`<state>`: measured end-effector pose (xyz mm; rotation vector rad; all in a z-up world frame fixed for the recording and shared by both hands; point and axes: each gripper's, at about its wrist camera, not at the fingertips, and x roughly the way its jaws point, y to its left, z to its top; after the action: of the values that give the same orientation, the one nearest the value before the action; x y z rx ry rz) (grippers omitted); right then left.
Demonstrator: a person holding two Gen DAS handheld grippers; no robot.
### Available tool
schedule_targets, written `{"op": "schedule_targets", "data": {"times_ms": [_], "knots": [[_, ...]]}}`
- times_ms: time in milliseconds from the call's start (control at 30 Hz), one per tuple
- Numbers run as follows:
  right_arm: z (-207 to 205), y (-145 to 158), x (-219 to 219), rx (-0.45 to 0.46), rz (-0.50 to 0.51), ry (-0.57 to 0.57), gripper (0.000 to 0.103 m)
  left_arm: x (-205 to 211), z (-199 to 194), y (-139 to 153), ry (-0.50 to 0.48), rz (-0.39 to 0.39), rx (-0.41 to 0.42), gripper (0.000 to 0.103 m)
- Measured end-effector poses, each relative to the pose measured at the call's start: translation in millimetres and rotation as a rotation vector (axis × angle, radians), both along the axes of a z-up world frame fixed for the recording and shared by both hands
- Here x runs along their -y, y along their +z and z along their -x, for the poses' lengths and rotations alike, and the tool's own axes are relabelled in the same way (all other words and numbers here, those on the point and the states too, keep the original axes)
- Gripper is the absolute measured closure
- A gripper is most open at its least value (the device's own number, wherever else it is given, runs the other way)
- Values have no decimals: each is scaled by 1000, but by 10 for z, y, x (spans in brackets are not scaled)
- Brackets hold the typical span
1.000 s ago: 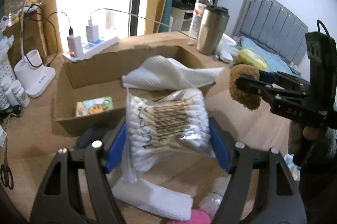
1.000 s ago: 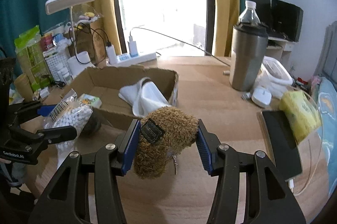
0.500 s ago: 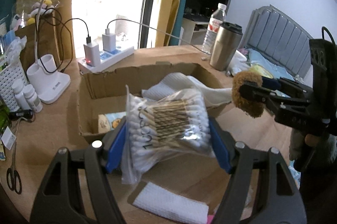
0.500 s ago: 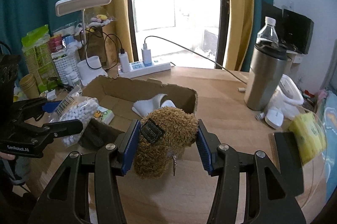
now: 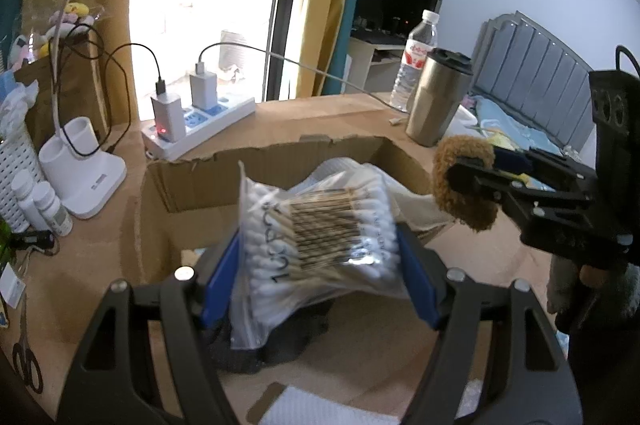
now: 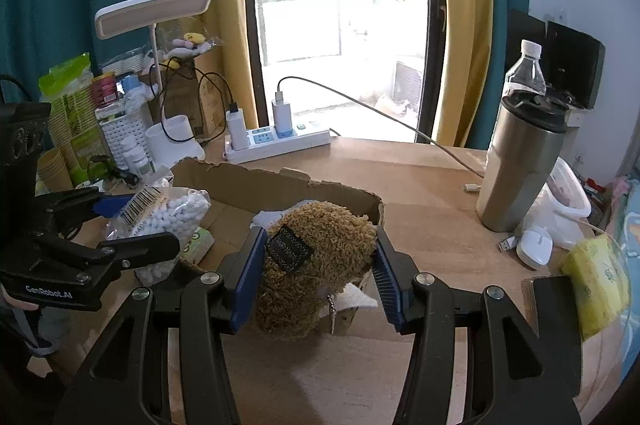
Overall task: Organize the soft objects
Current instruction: 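Carry the swab bag with the left tool while the right tool carries the brown plush into the box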
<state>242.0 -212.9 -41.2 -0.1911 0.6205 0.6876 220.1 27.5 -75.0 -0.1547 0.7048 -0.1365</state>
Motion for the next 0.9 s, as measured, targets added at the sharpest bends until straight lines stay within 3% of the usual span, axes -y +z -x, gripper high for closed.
{"op": "schedule_targets", "data": {"times_ms": [900], "knots": [[-402, -404, -34, -102, -17, 7, 48, 159, -561, -361, -13, -12, -106, 29]]}}
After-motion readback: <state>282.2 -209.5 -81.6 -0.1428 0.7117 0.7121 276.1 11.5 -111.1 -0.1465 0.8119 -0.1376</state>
